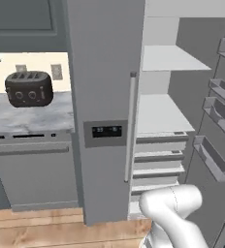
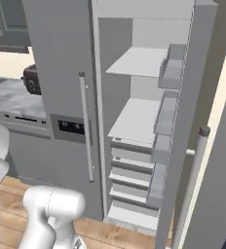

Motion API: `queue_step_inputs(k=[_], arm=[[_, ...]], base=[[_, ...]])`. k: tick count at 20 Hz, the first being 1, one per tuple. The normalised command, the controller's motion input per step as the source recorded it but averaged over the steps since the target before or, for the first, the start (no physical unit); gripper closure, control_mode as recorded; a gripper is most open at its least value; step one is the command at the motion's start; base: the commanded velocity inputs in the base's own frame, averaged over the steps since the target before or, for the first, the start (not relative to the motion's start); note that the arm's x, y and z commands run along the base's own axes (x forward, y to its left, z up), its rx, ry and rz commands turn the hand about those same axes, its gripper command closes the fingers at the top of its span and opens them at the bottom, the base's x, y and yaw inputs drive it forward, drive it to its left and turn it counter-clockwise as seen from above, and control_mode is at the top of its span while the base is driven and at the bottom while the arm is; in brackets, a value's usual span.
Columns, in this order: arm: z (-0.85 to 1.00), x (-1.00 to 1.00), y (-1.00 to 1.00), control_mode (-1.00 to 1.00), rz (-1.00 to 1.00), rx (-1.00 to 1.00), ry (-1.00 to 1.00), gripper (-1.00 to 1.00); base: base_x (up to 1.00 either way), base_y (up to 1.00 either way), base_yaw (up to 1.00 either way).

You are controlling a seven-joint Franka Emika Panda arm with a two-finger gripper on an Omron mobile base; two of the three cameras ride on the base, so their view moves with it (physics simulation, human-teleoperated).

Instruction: There is a bowl on the dining counter. Grab a lemon wedge from the fridge and place it in the bowl. Then get the liquor bottle and glass cup from the cabinet and place them next to the bowl.

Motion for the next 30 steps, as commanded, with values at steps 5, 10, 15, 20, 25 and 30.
queue_step_inputs(k=[5, 10, 15, 20, 25, 30], arm=[[0.00, 0.00, 0.00, 1.00, 0.00, 0.00, 0.00, 1.00], [0.00, 0.00, 0.00, 1.00, 0.00, 0.00, 0.00, 1.00], [0.00, 0.00, 0.00, 1.00, 0.00, 0.00, 0.00, 1.00], [0.00, 0.00, 0.00, 1.00, 0.00, 0.00, 0.00, 1.00], [0.00, 0.00, 0.00, 1.00, 0.00, 0.00, 0.00, 1.00], [0.00, 0.00, 0.00, 1.00, 0.00, 0.00, 0.00, 1.00]], base=[[-0.69, 0.17, 0.47], [-0.60, 0.07, 0.50], [-0.51, 0.14, 0.55], [-0.41, 0.32, 0.59], [-0.35, 0.34, 0.63], [-0.39, 0.39, 0.62]])
